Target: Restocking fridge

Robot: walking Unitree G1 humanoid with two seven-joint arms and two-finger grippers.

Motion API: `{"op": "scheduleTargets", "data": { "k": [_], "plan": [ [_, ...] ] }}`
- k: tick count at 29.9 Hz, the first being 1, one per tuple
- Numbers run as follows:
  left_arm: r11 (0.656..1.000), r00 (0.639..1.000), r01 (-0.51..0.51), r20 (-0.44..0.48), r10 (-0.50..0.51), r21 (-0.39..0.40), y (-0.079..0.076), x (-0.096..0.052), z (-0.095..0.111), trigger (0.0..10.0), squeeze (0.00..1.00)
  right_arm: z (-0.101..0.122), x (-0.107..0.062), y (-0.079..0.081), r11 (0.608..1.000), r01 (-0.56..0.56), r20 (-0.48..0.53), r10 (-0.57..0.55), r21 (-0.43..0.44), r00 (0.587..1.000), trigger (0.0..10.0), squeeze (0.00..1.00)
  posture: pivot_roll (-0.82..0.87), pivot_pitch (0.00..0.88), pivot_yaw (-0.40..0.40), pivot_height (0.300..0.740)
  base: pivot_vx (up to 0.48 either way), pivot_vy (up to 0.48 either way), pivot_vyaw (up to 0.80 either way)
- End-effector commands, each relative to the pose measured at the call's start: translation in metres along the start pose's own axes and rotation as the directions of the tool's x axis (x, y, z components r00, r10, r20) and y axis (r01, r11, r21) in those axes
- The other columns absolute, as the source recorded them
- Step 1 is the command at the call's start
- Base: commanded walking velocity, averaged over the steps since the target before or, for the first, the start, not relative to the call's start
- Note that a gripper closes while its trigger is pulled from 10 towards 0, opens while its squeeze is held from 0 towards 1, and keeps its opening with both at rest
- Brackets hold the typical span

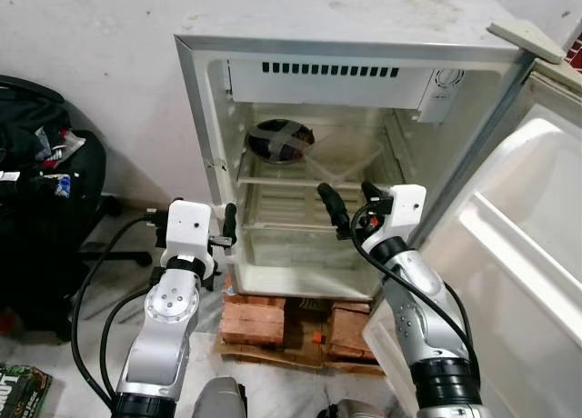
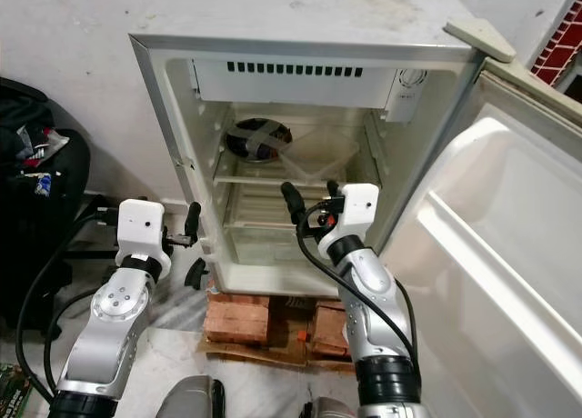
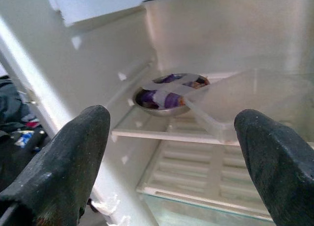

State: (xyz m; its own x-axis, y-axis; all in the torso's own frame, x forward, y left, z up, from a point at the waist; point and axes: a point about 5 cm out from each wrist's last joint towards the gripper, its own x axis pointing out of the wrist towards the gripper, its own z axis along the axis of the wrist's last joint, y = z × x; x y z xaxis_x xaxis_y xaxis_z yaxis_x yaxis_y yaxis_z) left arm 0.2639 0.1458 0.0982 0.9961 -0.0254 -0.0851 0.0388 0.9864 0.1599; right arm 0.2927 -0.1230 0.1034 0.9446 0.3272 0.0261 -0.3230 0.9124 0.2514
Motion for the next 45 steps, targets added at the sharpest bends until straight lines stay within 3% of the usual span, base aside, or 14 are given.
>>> {"op": "scheduleTargets", "data": {
  "k": [1,37,45],
  "plan": [
    [1.0,1.0,-0.018,-0.004,0.018,0.002,0.005,-0.001,-0.003,10.0,0.0,0.007,0.001,-0.002,1.0,0.017,0.018,-0.017,-0.017,1.0,10.0,0.0,0.13,0.036,-0.024,0.74,-0.251,0.0,0.0],
    [1.0,0.998,-0.027,-0.05,0.027,0.005,0.005,-0.004,-0.013,10.0,0.0,-0.002,-0.007,-0.008,0.996,0.088,-0.033,-0.089,-0.023,0.996,10.0,0.0,0.12,0.088,-0.014,0.74,-0.267,0.0,0.0],
    [1.0,0.999,-0.019,-0.034,0.02,0.012,0.003,0.003,-0.009,10.0,0.0,0.006,0.007,0.001,0.998,0.063,-0.004,-0.063,-0.023,0.998,10.0,0.0,0.12,0.086,-0.008,0.74,-0.337,0.0,0.0]
  ]
}}
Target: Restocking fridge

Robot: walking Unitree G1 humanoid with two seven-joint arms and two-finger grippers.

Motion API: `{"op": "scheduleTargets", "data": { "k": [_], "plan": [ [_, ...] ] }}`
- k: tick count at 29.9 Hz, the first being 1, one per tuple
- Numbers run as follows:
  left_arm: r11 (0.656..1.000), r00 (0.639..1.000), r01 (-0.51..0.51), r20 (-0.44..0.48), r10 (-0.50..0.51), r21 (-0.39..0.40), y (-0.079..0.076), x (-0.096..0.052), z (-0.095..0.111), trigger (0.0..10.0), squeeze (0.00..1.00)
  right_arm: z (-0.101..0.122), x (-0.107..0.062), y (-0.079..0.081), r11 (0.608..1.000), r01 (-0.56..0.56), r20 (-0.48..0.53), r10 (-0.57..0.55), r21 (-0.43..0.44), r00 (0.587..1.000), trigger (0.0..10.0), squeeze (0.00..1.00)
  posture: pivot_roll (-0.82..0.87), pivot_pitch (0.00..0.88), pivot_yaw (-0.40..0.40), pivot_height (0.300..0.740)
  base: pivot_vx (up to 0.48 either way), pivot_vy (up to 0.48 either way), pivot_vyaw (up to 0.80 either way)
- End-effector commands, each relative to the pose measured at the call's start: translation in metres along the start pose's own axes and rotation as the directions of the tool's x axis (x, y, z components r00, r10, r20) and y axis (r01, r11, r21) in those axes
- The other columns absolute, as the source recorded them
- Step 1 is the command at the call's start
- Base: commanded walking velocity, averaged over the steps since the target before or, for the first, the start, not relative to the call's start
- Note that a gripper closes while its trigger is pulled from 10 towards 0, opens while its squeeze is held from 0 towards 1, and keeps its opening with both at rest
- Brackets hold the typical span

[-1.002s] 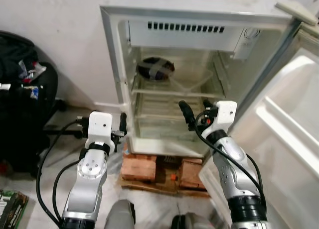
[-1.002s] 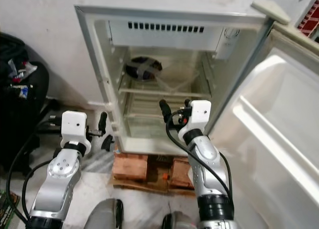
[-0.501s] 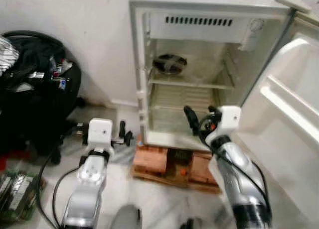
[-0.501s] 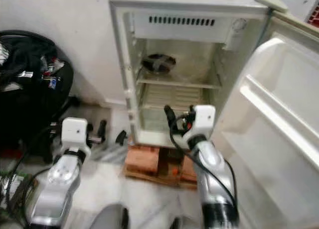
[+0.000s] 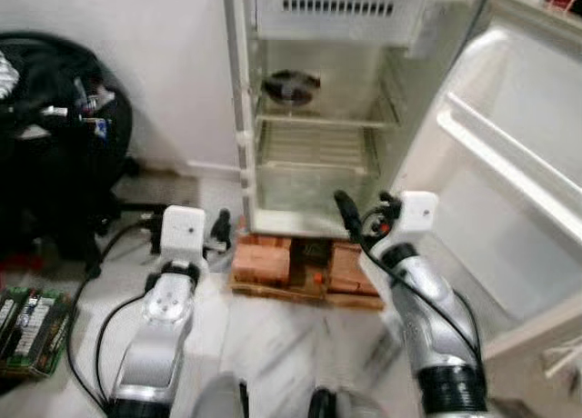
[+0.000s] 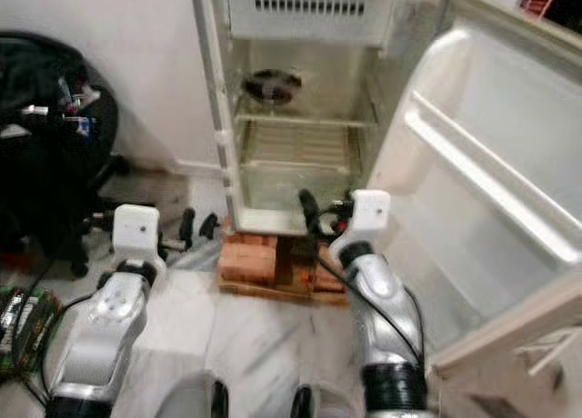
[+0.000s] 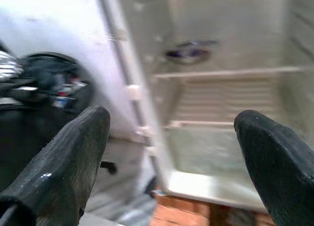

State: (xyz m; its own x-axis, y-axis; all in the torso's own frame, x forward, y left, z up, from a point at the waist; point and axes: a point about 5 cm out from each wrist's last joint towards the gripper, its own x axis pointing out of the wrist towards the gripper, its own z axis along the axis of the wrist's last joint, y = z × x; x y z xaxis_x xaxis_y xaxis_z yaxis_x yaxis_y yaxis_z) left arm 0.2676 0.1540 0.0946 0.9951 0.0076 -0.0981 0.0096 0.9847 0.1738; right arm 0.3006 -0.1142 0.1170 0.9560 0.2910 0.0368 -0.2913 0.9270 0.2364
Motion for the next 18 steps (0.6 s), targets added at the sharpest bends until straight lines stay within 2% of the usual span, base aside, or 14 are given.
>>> {"op": "scheduleTargets", "data": {
  "k": [1,5,18],
  "plan": [
    [1.0,1.0,0.012,-0.015,-0.012,0.002,-0.0053,-0.0002,-0.0039,10.0,0.0,-0.0053,-0.0034,-0.0083,1.0,0.028,-0.023,-0.028,-0.008,0.999,10.0,0.0,0.12,0.086,-0.008,0.74,-0.292,0.0,0.0],
    [0.999,1.0,0.02,-0.014,-0.019,0.028,-0.0052,0.0007,-0.0039,10.0,0.0,-0.0058,-0.0032,-0.0086,0.999,0.03,-0.025,-0.03,-0.014,0.999,10.0,0.0,0.12,0.083,-0.009,0.74,-0.069,0.0,0.0],
    [0.999,0.999,0.031,-0.016,-0.03,0.043,-0.0041,-0.0002,-0.0071,10.0,0.0,-0.0126,-0.0041,-0.0133,0.997,0.062,-0.054,-0.064,-0.045,0.997,10.0,0.0,0.13,0.086,-0.009,0.74,0.0,-0.451,0.0]
  ]
}}
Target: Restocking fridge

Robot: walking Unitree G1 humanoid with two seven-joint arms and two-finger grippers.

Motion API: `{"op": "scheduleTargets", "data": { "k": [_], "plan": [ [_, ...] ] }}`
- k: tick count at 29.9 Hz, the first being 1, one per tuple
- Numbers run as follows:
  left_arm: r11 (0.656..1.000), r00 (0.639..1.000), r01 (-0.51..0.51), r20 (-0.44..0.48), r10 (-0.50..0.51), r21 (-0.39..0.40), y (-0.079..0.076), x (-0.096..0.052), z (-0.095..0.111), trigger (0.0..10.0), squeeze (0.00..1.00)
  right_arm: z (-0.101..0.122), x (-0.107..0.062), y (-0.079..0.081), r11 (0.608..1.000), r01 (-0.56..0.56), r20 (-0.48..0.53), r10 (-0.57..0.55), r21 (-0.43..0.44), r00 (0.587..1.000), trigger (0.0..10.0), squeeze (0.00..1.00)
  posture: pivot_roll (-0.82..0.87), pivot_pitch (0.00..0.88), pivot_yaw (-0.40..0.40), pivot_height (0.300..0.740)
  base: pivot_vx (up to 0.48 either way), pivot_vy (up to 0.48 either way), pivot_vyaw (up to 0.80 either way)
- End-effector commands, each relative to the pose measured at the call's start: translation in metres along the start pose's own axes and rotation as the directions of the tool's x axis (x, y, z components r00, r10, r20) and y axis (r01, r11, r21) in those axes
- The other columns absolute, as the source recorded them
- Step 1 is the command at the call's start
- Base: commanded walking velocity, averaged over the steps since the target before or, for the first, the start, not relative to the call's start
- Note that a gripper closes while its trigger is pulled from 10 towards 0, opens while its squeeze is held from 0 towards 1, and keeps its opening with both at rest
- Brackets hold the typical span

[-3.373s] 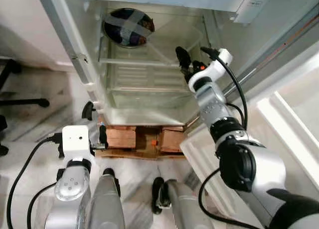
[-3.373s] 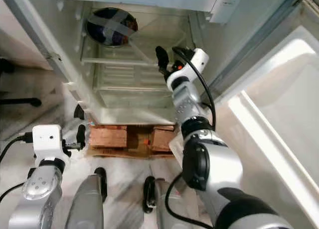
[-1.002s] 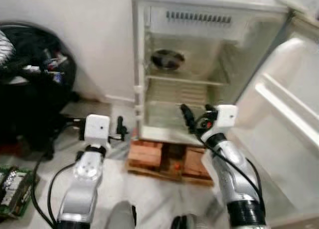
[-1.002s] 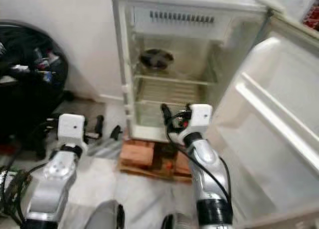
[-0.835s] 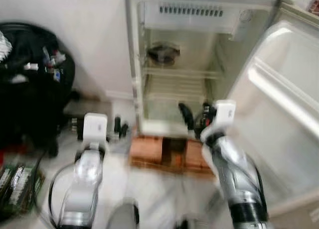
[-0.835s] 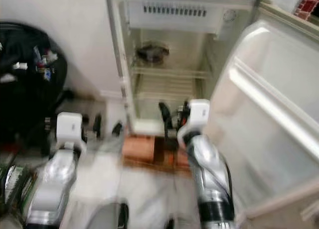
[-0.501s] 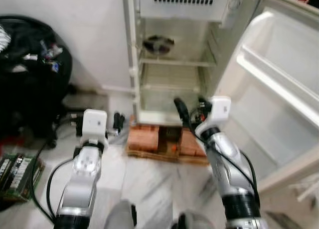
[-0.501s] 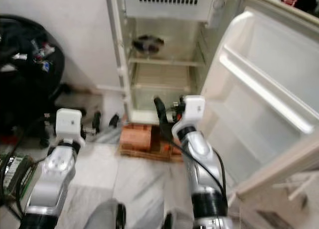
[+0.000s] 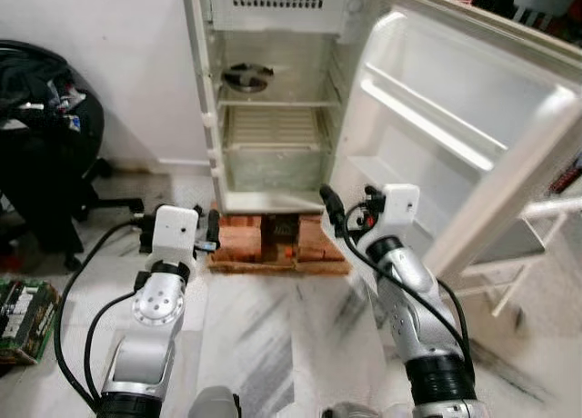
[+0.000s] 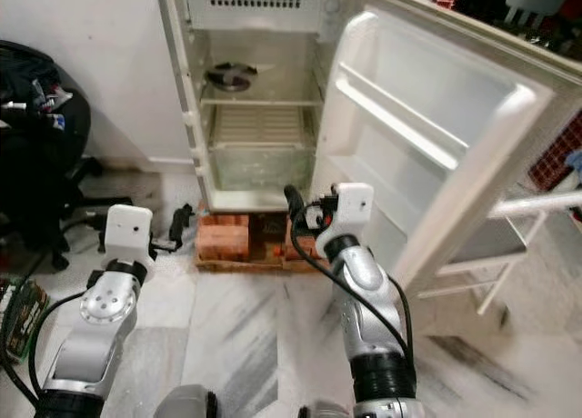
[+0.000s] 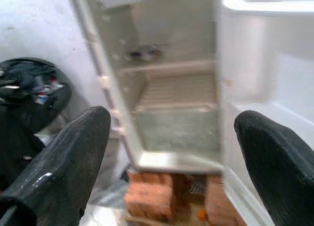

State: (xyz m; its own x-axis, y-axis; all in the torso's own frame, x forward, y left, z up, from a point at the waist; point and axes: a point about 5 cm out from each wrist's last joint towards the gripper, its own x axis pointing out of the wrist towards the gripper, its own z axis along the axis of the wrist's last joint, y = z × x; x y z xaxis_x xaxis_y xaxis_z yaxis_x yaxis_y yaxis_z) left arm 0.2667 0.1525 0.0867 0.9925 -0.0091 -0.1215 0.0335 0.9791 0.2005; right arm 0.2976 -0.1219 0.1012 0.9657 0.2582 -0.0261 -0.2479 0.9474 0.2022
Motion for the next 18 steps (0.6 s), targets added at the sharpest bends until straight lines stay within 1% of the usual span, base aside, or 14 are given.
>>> {"op": "scheduleTargets", "data": {
  "k": [1,9,18],
  "plan": [
    [1.0,1.0,0.005,0.0,-0.005,0.018,0.0006,0.0002,-0.0005,10.0,0.0,0.0012,0.0026,-0.0036,1.0,0.017,-0.001,-0.017,-0.01,1.0,10.0,0.0,0.13,0.086,-0.009,0.74,0.0,-0.48,0.0],
    [1.0,1.0,0.012,0.001,-0.012,0.022,-0.0005,-0.0001,-0.0009,10.0,0.0,-0.0014,0.0055,-0.0029,1.0,0.024,-0.022,-0.024,-0.017,0.999,10.0,0.0,0.13,0.1,-0.01,0.74,0.0,-0.48,0.0],
    [1.0,1.0,0.018,-0.005,-0.018,0.023,-0.0025,-0.0007,-0.0022,10.0,0.0,-0.0004,0.0077,-0.0063,0.999,0.021,-0.024,-0.022,-0.034,0.999,10.0,0.0,0.13,0.105,-0.011,0.74,0.0,-0.48,0.0]
  ]
}}
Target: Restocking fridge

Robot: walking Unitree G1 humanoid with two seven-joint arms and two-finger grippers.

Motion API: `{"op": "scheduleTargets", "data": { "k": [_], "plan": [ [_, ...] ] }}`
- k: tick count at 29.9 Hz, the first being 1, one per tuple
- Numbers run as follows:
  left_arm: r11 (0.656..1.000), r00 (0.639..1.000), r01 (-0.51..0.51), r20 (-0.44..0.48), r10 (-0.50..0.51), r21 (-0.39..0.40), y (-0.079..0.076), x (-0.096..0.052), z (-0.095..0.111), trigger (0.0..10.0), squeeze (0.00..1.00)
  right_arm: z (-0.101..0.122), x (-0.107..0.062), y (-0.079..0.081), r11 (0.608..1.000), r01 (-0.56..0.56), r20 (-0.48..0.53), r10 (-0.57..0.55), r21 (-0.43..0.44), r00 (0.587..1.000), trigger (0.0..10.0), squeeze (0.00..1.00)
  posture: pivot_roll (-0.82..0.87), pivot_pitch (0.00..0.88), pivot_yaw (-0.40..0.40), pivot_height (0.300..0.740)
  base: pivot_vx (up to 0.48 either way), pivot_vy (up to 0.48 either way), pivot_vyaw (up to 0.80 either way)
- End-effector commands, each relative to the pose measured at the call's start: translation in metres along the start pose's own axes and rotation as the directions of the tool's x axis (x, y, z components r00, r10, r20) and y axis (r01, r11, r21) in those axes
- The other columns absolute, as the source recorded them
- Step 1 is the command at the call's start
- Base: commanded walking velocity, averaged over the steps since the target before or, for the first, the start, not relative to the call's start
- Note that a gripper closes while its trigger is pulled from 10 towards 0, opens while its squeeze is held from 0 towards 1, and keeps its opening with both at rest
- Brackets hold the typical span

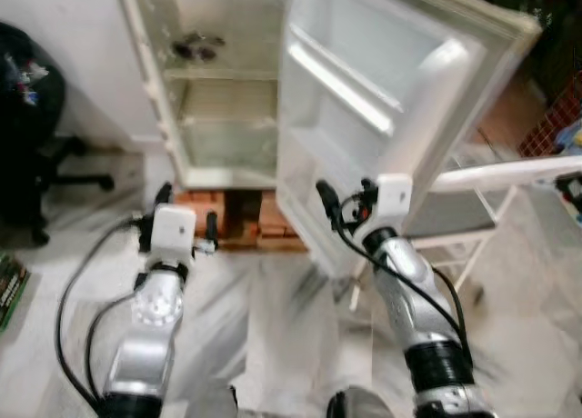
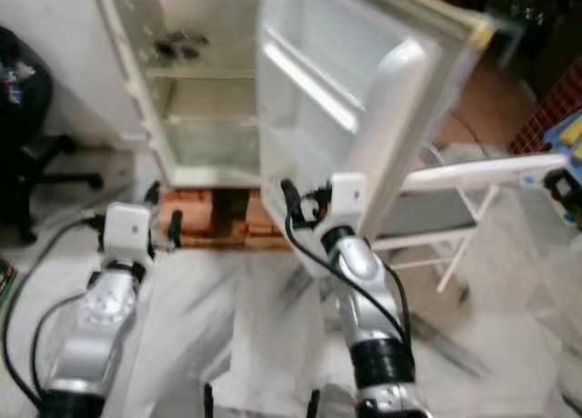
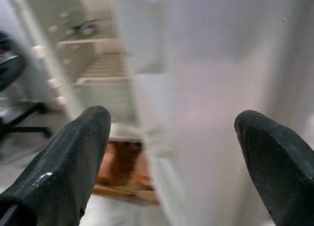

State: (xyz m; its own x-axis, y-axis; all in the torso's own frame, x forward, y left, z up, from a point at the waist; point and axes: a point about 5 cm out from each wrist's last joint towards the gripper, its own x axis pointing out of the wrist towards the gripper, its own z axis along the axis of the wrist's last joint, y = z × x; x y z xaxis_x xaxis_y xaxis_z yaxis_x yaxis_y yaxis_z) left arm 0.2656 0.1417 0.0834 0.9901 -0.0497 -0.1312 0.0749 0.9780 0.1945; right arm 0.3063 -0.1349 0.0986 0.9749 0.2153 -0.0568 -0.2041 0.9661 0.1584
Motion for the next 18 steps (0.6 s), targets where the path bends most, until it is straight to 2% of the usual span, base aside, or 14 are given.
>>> {"op": "scheduleTargets", "data": {
  "k": [1,6,7,8,11,13,18],
  "plan": [
    [0.999,1.0,-0.024,-0.007,0.025,0.024,0.009,-0.001,-0.002,10.0,0.0,-0.003,0.001,0.009,1.0,-0.029,-0.01,0.029,0.001,1.0,10.0,0.0,0.13,0.109,-0.012,0.74,0.0,-0.48,0.0],
    [0.999,1.0,-0.025,-0.015,0.025,0.024,0.009,-0.003,-0.004,10.0,0.0,-0.009,-0.003,0.007,0.999,-0.026,-0.04,0.025,-0.023,0.999,10.0,0.0,0.13,0.112,-0.015,0.74,0.0,-0.462,0.0],
    [0.999,0.999,-0.032,-0.004,0.032,-0.039,0.006,-0.004,-0.002,10.0,0.0,-0.01,-0.002,0.001,0.998,-0.024,-0.045,0.021,-0.057,0.999,10.0,0.0,0.13,0.118,-0.019,0.74,0.0,0.0,0.0],
    [0.997,0.999,-0.048,-0.009,0.048,-0.059,0.007,-0.006,-0.003,10.0,0.0,-0.01,0.0,-0.004,0.998,-0.014,-0.05,0.01,-0.063,0.999,10.0,0.0,0.13,0.119,-0.018,0.74,0.0,0.0,0.0],
    [0.997,0.998,-0.063,-0.023,0.062,-0.052,0.008,-0.006,-0.005,10.0,0.0,-0.008,0.002,-0.009,0.998,-0.001,-0.048,-0.002,-0.062,0.999,10.0,0.0,0.13,0.114,-0.017,0.74,0.0,0.0,0.0],
    [0.994,0.996,-0.082,-0.047,0.079,-0.071,0.011,-0.007,-0.009,10.0,0.0,-0.001,0.009,-0.019,0.998,0.025,-0.029,-0.027,-0.066,0.999,10.0,0.0,0.14,0.112,-0.015,0.74,0.0,0.0,0.0],
    [0.992,0.994,-0.103,-0.048,0.1,-0.068,0.02,-0.006,-0.01,10.0,0.0,0.016,0.019,-0.027,0.996,0.061,0.03,-0.06,-0.061,0.998,10.0,0.0,0.14,0.108,-0.018,0.74,0.0,0.0,0.0]
  ]
}}
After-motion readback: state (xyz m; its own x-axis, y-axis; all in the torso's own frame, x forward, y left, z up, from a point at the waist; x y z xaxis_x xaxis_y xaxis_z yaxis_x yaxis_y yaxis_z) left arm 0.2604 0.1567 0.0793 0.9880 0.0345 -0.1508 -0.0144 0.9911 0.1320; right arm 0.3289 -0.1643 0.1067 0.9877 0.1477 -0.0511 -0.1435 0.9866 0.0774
